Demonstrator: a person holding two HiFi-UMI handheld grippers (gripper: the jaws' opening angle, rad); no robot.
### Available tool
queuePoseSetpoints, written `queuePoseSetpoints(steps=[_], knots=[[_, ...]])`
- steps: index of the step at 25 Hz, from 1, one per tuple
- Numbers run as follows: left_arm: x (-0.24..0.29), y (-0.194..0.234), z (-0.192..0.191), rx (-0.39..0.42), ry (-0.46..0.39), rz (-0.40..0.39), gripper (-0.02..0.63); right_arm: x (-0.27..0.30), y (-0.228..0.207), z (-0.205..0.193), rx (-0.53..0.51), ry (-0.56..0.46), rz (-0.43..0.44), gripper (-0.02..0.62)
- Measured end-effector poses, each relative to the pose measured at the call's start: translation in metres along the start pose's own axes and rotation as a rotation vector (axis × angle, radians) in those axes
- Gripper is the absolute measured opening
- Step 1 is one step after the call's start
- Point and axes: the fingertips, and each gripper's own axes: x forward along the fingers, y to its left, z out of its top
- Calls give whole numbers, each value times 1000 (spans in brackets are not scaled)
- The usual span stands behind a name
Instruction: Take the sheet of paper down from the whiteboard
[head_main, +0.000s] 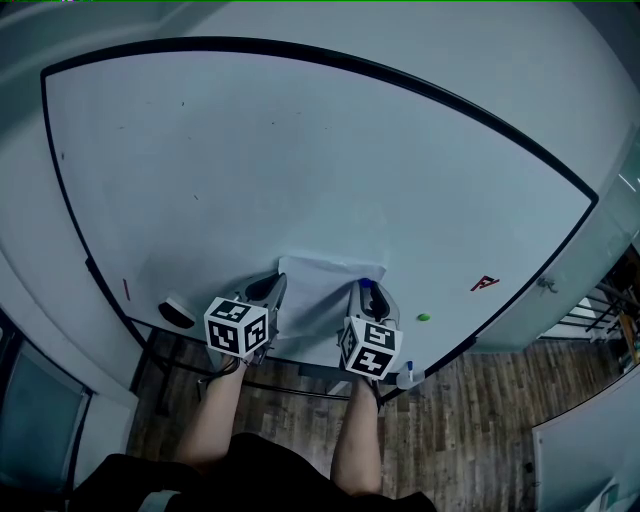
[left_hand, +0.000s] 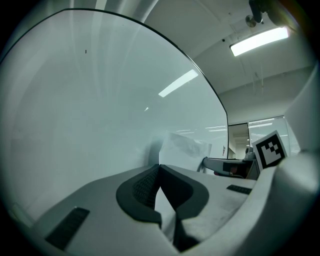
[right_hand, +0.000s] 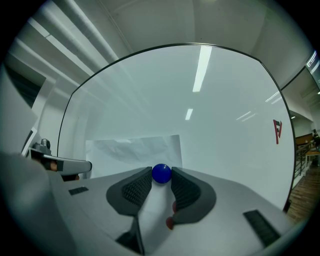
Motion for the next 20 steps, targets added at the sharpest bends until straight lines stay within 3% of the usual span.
queuePoseSetpoints(steps=[6, 20], knots=[[-7, 14, -2, -16, -4, 38, 20, -1, 0, 0, 7, -1, -2, 133], [-22, 30, 1, 61, 2, 118, 21, 0, 3, -7, 13, 1, -15, 133]])
